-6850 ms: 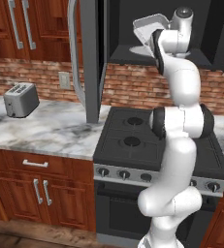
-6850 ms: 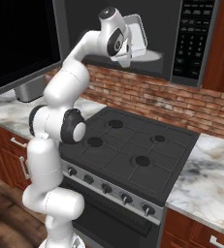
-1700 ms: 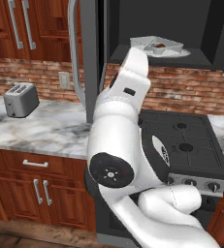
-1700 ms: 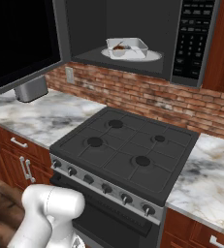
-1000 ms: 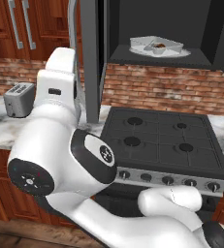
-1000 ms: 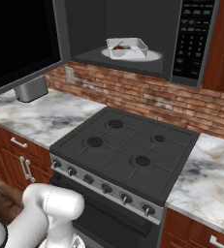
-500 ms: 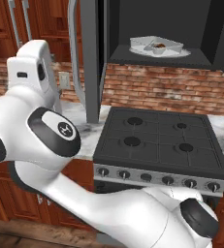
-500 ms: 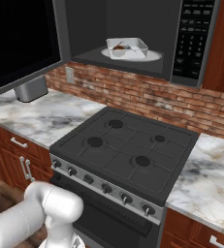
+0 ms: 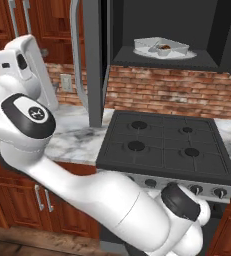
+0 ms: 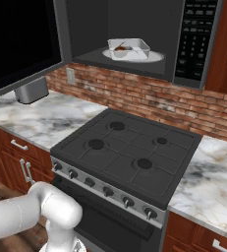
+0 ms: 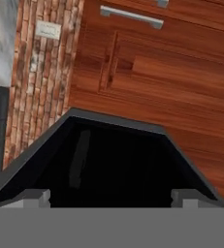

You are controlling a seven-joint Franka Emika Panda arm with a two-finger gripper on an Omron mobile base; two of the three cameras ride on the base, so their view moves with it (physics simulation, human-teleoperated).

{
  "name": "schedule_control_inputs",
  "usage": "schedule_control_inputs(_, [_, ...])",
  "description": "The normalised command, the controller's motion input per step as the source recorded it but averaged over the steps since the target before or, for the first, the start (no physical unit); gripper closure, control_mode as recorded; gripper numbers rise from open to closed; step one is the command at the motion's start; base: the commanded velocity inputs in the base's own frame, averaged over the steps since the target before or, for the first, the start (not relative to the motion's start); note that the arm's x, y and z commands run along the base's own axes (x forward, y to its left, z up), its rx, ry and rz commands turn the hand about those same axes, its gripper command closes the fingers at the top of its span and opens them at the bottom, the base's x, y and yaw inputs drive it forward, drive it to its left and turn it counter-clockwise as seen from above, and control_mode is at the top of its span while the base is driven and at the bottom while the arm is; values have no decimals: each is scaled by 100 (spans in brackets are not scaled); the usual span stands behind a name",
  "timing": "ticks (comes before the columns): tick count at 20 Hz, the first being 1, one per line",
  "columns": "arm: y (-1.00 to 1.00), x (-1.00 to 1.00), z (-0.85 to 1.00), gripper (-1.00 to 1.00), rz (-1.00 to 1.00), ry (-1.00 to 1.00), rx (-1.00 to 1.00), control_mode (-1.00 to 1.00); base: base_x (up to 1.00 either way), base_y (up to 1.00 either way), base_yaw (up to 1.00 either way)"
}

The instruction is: Place the tupperware containing the fish and mushroom meal in the microwave. Close the microwave door and press the start button to reheat the meal.

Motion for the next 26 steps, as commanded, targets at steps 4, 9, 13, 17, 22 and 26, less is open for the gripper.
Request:
schedule_control_inputs(4, [1, 52, 0, -100, -17, 2, -10, -100, 0, 0, 0])
schedule_control_inputs(9, [-1, 22, 0, -100, -21, 0, -7, -100, 0, 0, 0])
schedule_control_inputs(13, [-35, -4, 0, -100, -31, 0, -2, -100, 0, 0, 0])
schedule_control_inputs(17, [-76, -33, 0, -100, -38, -3, 0, -100, 0, 0, 0])
schedule_control_inputs(22, [-97, -35, -2, -100, -40, -6, 0, -100, 0, 0, 0])
schedule_control_inputs(26, [-100, -49, -7, -100, -38, -11, 0, -100, 0, 0, 0])
